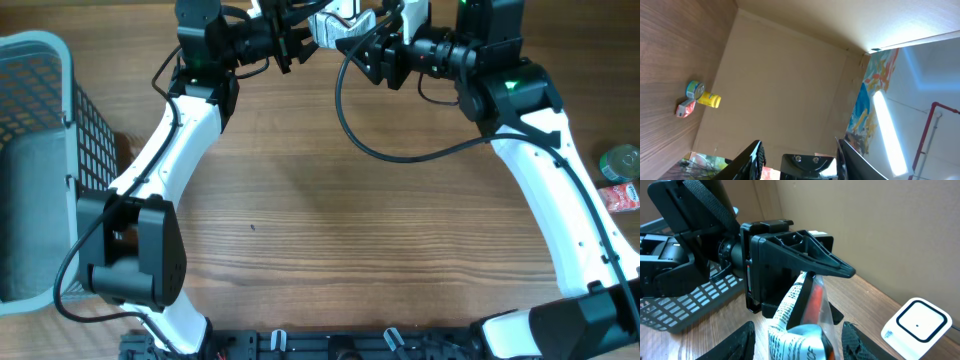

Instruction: Scan the item barcode

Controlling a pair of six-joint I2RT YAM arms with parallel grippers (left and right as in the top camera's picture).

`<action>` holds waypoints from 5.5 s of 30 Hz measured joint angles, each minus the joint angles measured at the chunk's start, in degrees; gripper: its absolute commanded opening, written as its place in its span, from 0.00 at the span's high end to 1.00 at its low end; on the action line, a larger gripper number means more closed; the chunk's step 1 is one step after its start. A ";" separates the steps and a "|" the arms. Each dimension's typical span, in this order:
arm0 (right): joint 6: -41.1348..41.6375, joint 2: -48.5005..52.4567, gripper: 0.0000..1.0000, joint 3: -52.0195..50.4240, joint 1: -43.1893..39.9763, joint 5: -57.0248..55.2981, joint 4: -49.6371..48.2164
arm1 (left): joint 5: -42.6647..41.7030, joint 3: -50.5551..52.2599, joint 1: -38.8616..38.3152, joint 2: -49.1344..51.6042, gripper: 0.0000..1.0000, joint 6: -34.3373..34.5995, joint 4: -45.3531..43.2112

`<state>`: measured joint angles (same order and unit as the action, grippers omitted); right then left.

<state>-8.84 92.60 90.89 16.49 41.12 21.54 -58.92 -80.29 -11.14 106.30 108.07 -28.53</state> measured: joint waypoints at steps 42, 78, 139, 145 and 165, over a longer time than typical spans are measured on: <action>6.51 2.01 0.91 0.00 1.11 1.88 -1.92 | -1.84 0.00 0.00 0.00 0.00 -1.07 -0.09; 47.71 2.01 0.95 -0.02 -14.19 48.02 0.61 | -5.53 -0.02 4.83 -0.02 0.00 -32.41 -10.93; 45.22 15.37 0.95 -0.63 -15.52 47.30 -24.94 | -17.64 -0.02 5.92 -16.52 0.01 -53.11 -7.02; 45.35 15.37 0.95 -0.63 -12.72 47.32 -30.64 | -24.59 0.00 6.97 -21.57 0.01 -59.19 -9.62; 29.77 15.37 0.95 -0.46 -8.35 26.56 -16.85 | 20.90 -0.13 32.72 -34.95 0.00 -91.80 45.00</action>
<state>20.93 107.96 90.43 8.14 67.68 4.69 -38.02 -80.42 21.58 71.35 16.27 16.47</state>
